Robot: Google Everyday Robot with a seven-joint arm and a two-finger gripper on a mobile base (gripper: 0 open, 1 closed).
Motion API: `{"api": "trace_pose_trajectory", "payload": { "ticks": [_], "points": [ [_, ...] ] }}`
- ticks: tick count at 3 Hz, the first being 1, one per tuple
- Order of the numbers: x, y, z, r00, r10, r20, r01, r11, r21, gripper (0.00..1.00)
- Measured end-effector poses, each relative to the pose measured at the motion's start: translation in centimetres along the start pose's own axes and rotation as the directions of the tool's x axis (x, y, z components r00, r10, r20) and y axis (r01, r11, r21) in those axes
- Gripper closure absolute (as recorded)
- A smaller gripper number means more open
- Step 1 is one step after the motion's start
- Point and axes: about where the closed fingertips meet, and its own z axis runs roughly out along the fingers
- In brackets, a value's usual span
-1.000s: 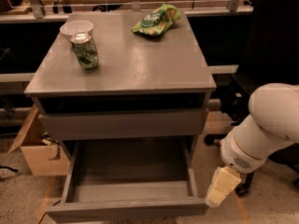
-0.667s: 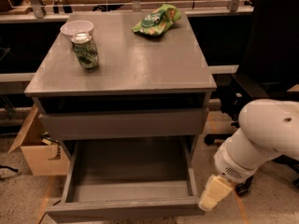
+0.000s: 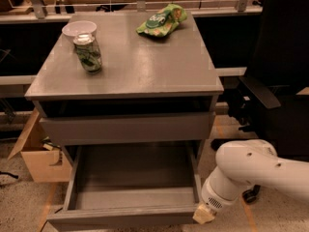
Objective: Close middle drawer
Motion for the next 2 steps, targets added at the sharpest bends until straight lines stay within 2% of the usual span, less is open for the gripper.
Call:
{"api": "trace_pose_trajectory", "payload": {
  "ticks": [1,2],
  "points": [
    [0.0,0.5,4.6,0.999,0.029,-0.037,-0.030,0.9990,-0.033,0.85],
    [0.4,1.1,9.1,0.996,0.065,-0.060,-0.068,0.9963,-0.053,1.00]
  ]
}}
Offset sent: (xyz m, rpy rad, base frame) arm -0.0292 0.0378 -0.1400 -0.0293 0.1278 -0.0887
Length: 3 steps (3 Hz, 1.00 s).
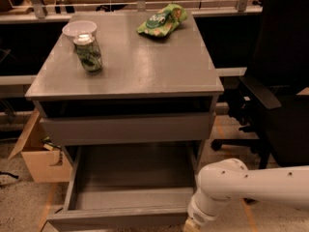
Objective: Close middle drawer
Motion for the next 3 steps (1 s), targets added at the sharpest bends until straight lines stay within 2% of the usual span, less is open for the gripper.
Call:
{"api": "trace_pose_trajectory", "payload": {
  "ticks": [2,3],
  "points": [
    [-0.7,-1.2,6.7,0.998,0.051,0.037,-0.052,0.9981,0.033,1.00],
    [-2.2,-2.3,8.5,0.996,0.045,0.075,-0.049,0.9971,0.059,1.00]
  ]
}}
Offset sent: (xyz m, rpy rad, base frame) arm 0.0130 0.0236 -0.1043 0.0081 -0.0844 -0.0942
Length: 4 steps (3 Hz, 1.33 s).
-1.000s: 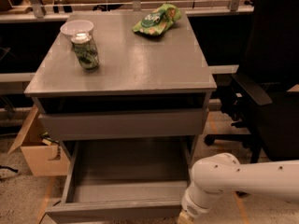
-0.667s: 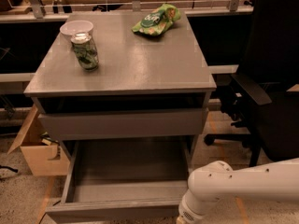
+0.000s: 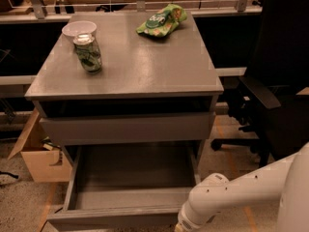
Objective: Close middle drawer
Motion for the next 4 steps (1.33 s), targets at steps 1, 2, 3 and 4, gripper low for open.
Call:
{"api": "trace_pose_trajectory", "payload": {
  "ticks": [1,2,3,4],
  "points": [
    [-2.1,-1.1,0.8,0.999,-0.025,0.041,0.024,0.9994,0.027,1.00],
    [-4.5,-2.4,0.9,0.995,-0.051,0.090,0.045,0.9971,0.062,1.00],
    [-7.5,-4.2,0.5,0.983,-0.063,0.170,0.047,0.9941,0.098,1.00],
    [-7.5,-4.2,0.5,0.983,-0.062,0.171,0.046,0.9942,0.098,1.00]
  ]
}}
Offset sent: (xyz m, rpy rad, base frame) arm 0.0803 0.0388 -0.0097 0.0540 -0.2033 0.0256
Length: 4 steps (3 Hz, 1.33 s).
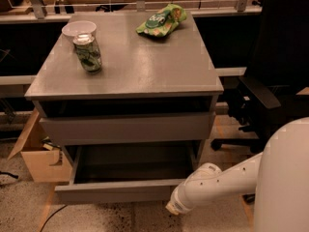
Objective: Close middle drawer
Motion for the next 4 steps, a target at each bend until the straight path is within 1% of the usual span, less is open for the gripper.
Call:
{"api": "trace_pose_trajectory", "payload": {
  "ticks": [1,2,3,4],
  "points": [
    [-1.4,-0.7,1.6,0.999,-0.026,0.041,0.027,0.9996,-0.008,1.00],
    [-4.1,-1.5,3.3,0.991,-0.084,0.104,0.085,0.9963,-0.009,1.00],
    [-6.9,-1.7,4.0,0.975,-0.162,0.155,0.164,0.9865,0.000,1.00],
    [-11.0,-2.4,3.3,0.937,-0.274,0.214,0.269,0.9616,0.052,1.00]
  ]
}}
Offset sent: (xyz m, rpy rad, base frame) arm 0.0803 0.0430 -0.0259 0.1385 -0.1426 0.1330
